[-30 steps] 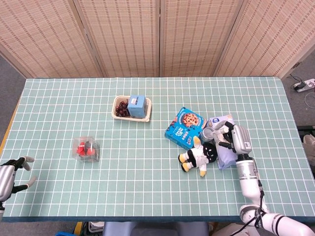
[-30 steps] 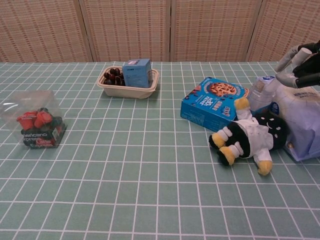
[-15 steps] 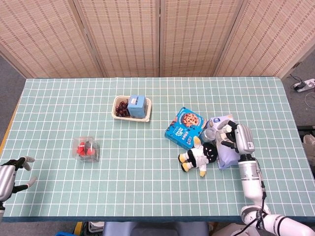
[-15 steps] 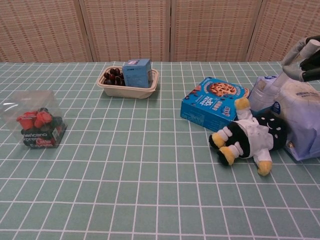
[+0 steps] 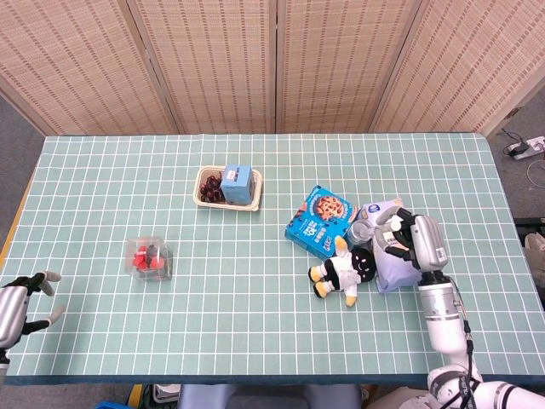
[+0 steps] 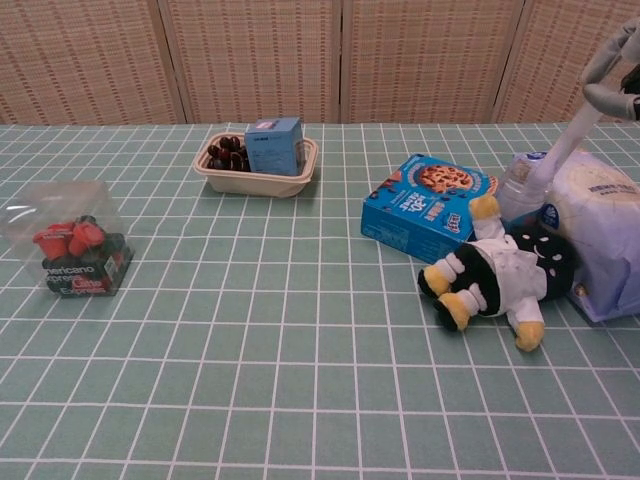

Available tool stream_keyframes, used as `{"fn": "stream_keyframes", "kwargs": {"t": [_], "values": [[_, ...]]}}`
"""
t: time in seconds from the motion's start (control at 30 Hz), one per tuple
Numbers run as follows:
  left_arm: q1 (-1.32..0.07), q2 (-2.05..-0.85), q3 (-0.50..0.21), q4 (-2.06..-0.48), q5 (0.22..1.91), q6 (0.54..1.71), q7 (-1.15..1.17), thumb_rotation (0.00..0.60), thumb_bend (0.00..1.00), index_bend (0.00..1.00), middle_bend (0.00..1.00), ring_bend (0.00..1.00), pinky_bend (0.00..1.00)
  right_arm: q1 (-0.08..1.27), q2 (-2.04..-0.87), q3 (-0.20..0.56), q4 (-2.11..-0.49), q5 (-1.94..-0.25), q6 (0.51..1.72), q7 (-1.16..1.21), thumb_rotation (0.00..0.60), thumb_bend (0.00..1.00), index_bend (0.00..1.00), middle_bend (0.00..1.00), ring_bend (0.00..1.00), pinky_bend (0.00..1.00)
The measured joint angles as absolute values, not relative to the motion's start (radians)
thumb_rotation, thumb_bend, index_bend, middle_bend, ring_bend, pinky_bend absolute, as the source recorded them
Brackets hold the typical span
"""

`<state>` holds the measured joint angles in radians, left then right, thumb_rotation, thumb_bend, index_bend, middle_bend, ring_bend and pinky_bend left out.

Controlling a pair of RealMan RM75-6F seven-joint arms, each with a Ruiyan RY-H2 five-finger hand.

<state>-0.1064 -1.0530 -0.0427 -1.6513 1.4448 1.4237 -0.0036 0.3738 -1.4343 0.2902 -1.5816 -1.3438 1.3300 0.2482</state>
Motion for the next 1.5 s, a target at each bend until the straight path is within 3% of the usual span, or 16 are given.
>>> {"fn": "stream_keyframes", "kwargs": {"t": [0.6, 0.9, 1.17, 1.5], "values": [[-0.11, -1.054, -0.043, -1.652, 1.439, 1.416, 0.003, 0.6, 0.22, 0.46, 0.51, 0.44, 0.55, 0.342, -1.232, 0.283, -1.903, -1.459, 1.383, 0.273, 0.6, 0.43, 0.67, 1.0, 1.0, 1.0], [-0.108, -1.05, -0.045, -1.653, 1.438, 1.419, -0.01, 0.6, 0.22, 0.46, 0.51, 0.44, 0.55, 0.389, -1.236, 0.269, -1.84, -1.451, 1.279, 0.416, 0.6, 0.45, 0.68, 1.0, 1.0, 1.0], [-0.106, -1.046, -0.047, -1.652, 1.435, 1.421, -0.019, 0.6, 0.22, 0.46, 0.51, 0.44, 0.55, 0.453, -1.292, 0.25, -1.738, -1.434, 1.194, 0.374, 0.6, 0.45, 0.68, 1.0, 1.0, 1.0], [-0.104, -1.043, -0.047, -1.653, 1.437, 1.427, -0.024, 0.6, 0.22, 0.46, 0.51, 0.44, 0.55, 0.468, -1.334, 0.251, -1.681, -1.497, 1.236, 0.694, 0.6, 0.45, 0.69, 1.0, 1.0, 1.0]]}}
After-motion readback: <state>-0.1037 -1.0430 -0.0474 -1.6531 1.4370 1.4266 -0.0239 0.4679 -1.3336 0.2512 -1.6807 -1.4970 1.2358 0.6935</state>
